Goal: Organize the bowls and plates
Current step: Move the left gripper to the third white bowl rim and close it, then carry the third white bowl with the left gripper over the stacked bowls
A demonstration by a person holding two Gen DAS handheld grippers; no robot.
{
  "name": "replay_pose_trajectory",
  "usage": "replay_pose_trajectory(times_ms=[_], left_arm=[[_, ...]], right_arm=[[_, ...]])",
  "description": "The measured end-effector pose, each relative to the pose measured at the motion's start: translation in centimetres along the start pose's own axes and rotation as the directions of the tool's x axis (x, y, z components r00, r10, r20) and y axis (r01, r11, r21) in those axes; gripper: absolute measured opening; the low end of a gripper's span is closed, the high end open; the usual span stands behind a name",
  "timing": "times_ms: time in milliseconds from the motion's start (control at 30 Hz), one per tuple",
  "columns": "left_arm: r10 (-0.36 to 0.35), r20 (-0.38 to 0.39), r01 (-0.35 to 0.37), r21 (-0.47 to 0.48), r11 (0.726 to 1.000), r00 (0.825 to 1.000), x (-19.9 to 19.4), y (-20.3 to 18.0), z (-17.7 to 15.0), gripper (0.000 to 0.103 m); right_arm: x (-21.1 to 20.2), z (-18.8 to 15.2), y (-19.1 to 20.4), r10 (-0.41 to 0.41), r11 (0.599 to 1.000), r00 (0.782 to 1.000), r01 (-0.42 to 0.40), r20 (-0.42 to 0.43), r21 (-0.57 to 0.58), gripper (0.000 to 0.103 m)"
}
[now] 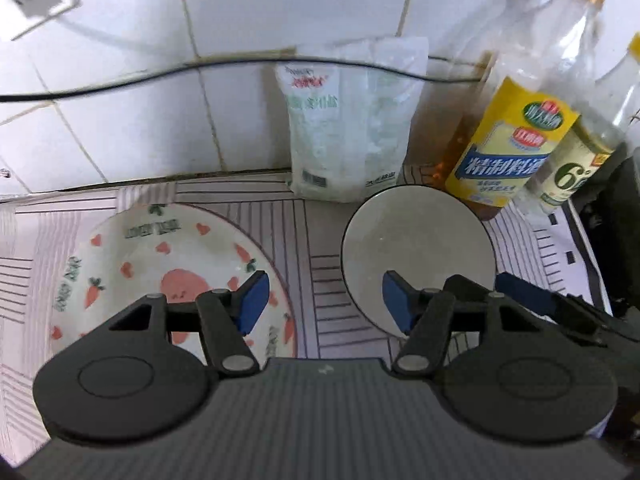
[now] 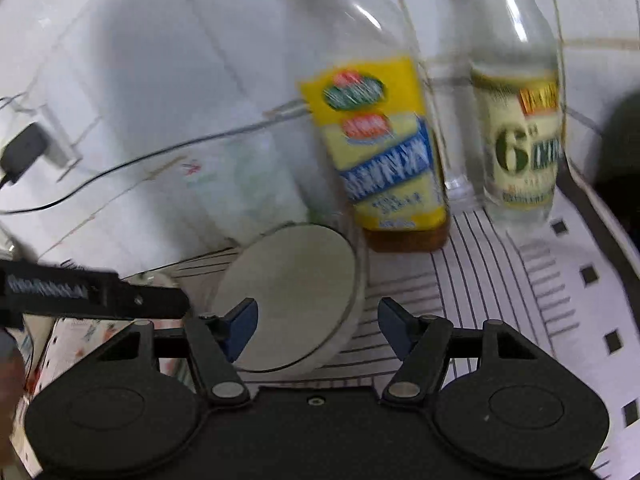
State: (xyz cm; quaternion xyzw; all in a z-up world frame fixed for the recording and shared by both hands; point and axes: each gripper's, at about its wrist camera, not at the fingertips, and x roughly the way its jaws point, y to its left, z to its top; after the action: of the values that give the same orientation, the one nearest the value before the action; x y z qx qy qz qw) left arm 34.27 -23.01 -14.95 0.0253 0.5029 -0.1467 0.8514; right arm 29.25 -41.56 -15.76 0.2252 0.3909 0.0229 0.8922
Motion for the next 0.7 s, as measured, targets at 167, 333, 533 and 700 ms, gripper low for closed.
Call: replay_pose_trajectory(times_ms=[167,333,533,700], left_arm=[[0.010,0.005,-0.010,0.021,1.000,1.000,1.4,-0.8,0.1,0.061],[-0.009,-0.004,0.009,0.013,1.000,1.000,1.6,-1.2,-0.1,0.057],[-0.110,-0.082,0.106,-0.053,0.993,0.991,2.6,-1.1,-0.6,0.024],[-0.121,-0.111,0.105,-0.142,0.984,0.986,3.2,-0.2,-1.5,0.016]], right_arm=[[0.9,-0.2,-1.6,0.001,0.996,1.000,0.001,-0.016,0.084,0.059],[0.9,-0.3,-2.8,-0.008,0.992,0.999,0.012,-0.033,0.127,0.042],[1.2,-0.2,-2.5,0.017,0.992,0.999,-0.012,-0.039,0.124,0.028],[1.5,-0.2,-1.2,-0.006,0.997,0.999,0.008,-0.034,0.070,0.022]])
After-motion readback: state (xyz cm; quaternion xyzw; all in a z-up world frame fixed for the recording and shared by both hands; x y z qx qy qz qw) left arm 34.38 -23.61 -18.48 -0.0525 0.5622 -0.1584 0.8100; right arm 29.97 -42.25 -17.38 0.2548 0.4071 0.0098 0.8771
